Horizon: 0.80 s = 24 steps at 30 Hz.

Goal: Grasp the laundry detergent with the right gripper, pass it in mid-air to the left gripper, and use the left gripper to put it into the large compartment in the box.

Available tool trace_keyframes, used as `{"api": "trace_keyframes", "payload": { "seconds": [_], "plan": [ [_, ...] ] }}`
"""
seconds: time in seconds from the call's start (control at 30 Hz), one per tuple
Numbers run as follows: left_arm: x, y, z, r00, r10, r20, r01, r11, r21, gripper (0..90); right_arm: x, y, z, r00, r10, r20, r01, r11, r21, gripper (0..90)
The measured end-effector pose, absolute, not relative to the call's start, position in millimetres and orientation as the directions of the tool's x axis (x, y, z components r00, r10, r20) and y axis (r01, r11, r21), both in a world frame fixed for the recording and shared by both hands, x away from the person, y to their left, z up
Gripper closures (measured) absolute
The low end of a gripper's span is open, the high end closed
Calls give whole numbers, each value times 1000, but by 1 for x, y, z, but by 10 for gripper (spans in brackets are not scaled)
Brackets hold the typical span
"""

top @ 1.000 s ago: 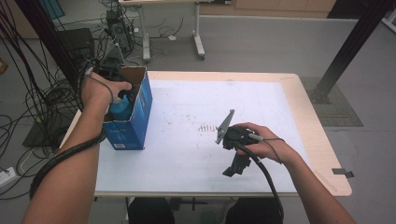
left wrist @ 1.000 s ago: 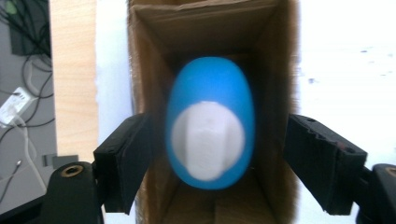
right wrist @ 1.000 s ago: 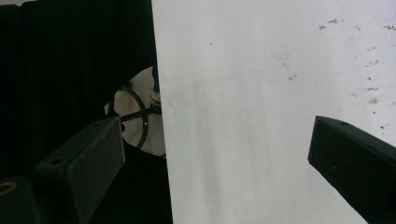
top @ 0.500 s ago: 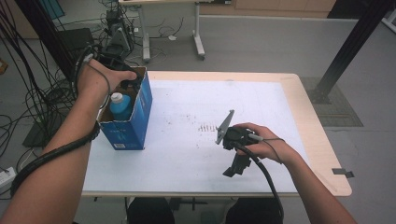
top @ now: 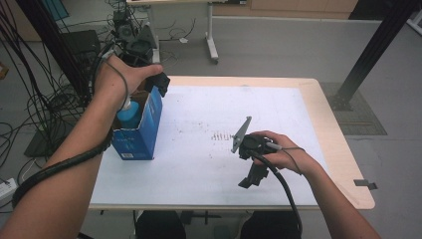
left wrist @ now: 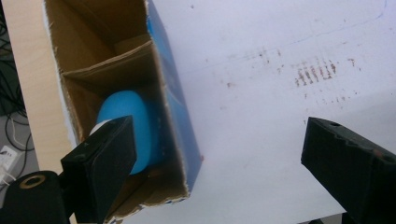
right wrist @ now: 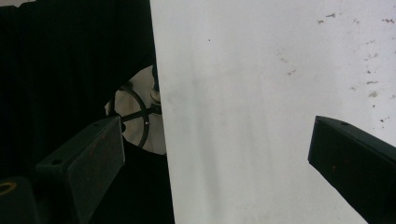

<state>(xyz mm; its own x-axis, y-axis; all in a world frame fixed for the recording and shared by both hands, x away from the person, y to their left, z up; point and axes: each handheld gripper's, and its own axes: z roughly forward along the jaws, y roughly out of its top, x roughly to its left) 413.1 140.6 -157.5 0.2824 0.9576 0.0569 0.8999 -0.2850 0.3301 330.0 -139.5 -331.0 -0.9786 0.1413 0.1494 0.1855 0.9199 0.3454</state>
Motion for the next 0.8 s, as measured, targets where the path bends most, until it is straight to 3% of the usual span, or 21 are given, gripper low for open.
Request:
{"api": "trace_keyframes", "payload": {
  "seconds": [0.8],
  "plan": [
    [413,46,-161,507,860,63,805,-498,322,119,327,-142,-334,-972,176,157,219,920,326,37]
  ]
}}
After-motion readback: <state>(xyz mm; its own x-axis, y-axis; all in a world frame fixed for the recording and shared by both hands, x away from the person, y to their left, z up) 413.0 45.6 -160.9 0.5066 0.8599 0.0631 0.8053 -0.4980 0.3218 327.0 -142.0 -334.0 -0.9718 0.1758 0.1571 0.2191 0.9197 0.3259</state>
